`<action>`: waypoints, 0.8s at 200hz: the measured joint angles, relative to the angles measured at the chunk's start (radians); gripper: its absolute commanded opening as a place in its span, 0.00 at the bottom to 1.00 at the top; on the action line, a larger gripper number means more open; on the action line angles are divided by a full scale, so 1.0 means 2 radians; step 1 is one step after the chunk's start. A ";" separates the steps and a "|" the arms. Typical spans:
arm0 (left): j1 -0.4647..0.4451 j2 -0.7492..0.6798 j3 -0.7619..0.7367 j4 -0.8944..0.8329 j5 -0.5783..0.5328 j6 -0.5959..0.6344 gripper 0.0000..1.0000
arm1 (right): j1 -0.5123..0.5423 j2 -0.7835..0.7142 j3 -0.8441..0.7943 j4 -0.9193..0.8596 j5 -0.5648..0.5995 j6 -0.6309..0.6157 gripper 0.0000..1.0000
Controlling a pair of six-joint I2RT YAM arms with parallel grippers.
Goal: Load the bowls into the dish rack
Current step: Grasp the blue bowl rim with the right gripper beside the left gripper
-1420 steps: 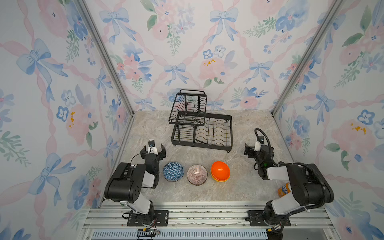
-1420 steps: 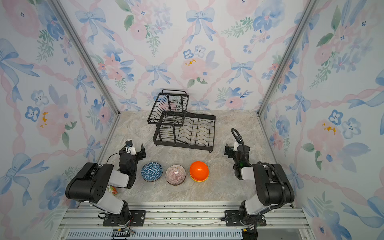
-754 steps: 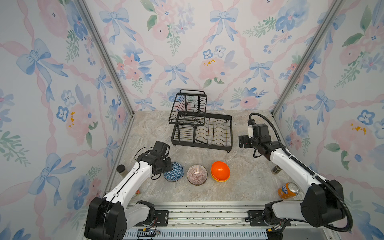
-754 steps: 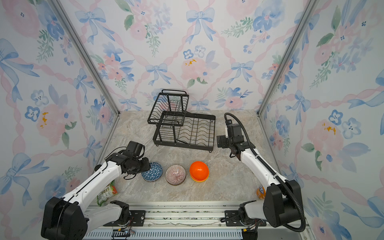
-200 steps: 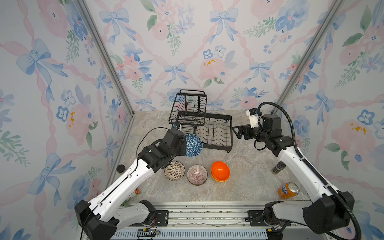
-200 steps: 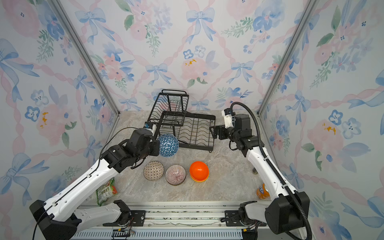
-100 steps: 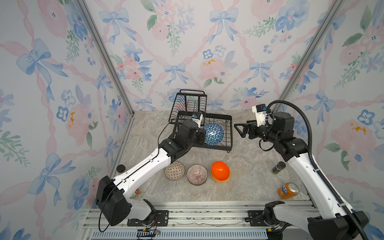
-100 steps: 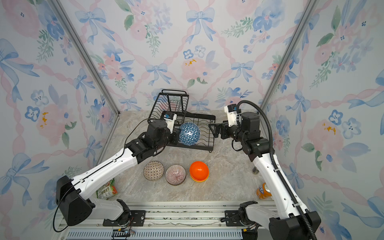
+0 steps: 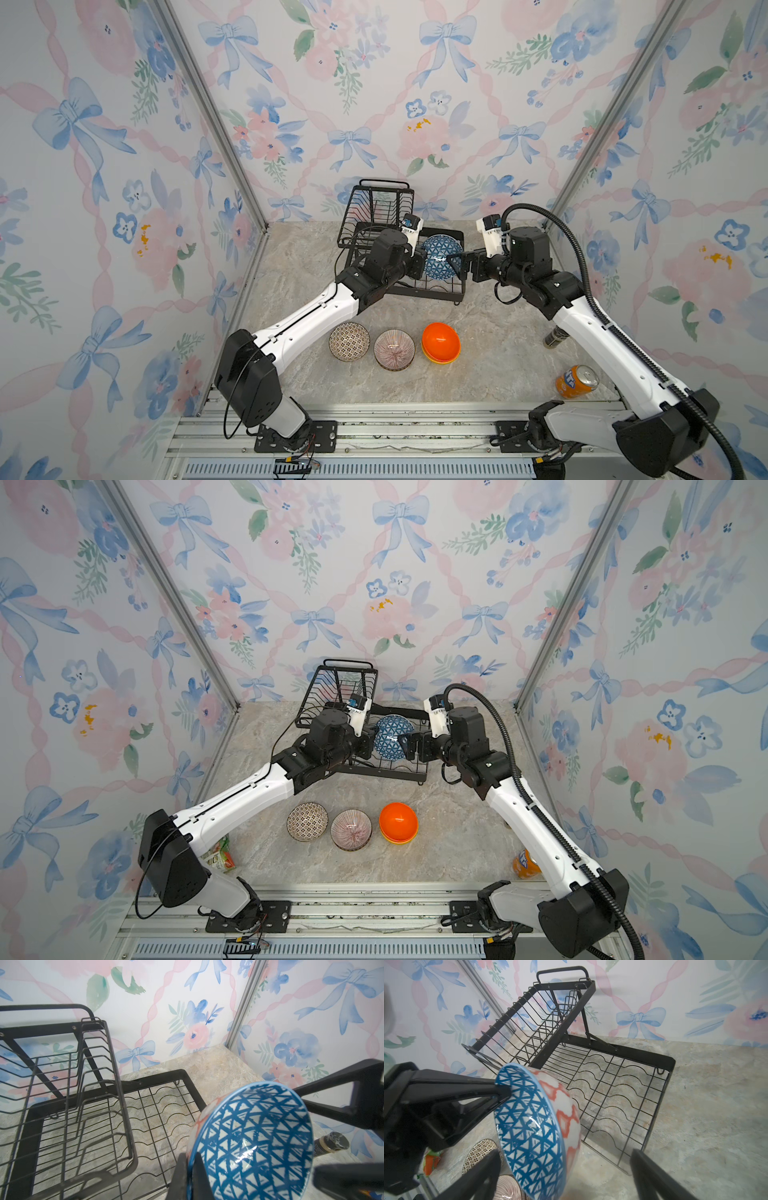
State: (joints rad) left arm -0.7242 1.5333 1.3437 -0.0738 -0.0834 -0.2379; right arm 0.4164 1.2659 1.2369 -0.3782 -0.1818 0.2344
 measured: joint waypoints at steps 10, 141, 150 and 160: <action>0.000 0.001 0.001 0.001 0.002 0.001 0.00 | 0.000 0.006 0.000 0.001 0.011 0.004 0.94; 0.000 0.026 0.003 0.014 0.016 0.002 0.00 | 0.000 0.042 0.005 0.012 0.035 0.018 0.54; 0.000 0.027 0.004 0.014 0.018 0.001 0.00 | 0.000 0.043 0.005 0.012 0.036 0.018 0.50; 0.000 0.028 0.004 0.014 0.020 0.001 0.00 | 0.000 0.044 0.007 0.012 0.035 0.018 0.49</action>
State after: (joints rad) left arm -0.7242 1.5898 1.3521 -0.0452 -0.0437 -0.2352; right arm 0.4164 1.3544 1.2507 -0.3534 -0.1108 0.2695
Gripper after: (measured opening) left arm 0.048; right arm 0.501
